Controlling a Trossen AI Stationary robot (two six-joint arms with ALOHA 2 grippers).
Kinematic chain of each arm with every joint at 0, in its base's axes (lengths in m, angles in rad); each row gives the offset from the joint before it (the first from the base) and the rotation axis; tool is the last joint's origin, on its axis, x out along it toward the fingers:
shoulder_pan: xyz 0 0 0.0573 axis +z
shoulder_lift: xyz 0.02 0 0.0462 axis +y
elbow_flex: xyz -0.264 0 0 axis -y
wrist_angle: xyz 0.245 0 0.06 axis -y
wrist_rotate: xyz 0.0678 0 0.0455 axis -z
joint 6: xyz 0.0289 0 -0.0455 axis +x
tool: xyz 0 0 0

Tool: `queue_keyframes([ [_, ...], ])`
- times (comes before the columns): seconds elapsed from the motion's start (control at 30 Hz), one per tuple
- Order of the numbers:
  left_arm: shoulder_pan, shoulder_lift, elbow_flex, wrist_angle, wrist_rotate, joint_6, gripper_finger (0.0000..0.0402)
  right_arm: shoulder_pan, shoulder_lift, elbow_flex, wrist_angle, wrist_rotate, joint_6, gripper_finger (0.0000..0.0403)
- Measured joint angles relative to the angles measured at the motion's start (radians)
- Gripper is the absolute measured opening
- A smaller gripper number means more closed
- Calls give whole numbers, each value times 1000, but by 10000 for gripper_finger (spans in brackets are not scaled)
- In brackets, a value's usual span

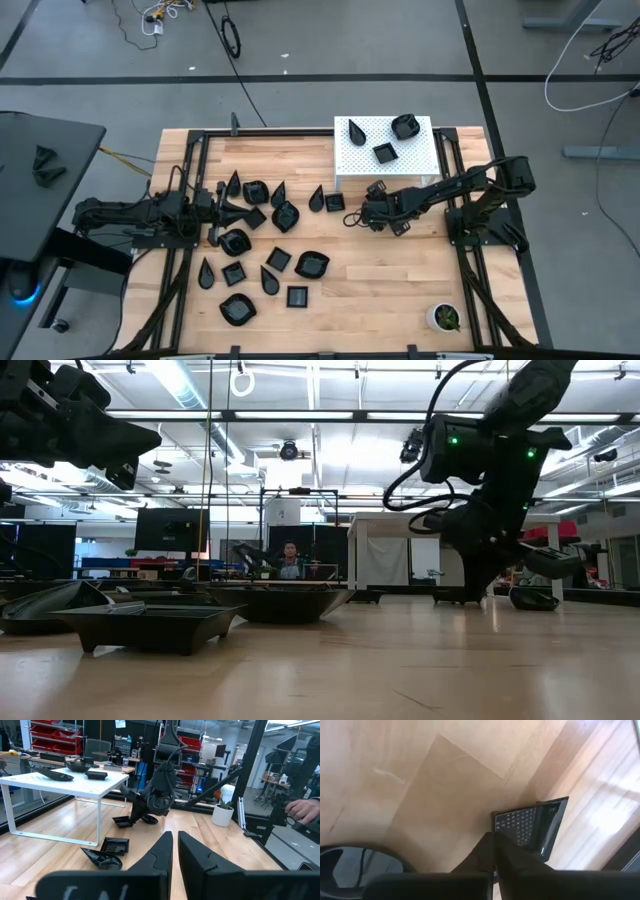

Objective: Pick & Place Mini shaped plates
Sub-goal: Stack the black square plate on the black square plate on the shelf

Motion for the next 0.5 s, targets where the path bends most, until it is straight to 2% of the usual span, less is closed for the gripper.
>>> queue_keyframes([
  [0.27,0,0,0,0,0,0,32,74,-28,35,-28,-8,60,5],
  [0.5,0,0,0,0,0,-1,32,170,-53,233,-165,-20,128,4],
])
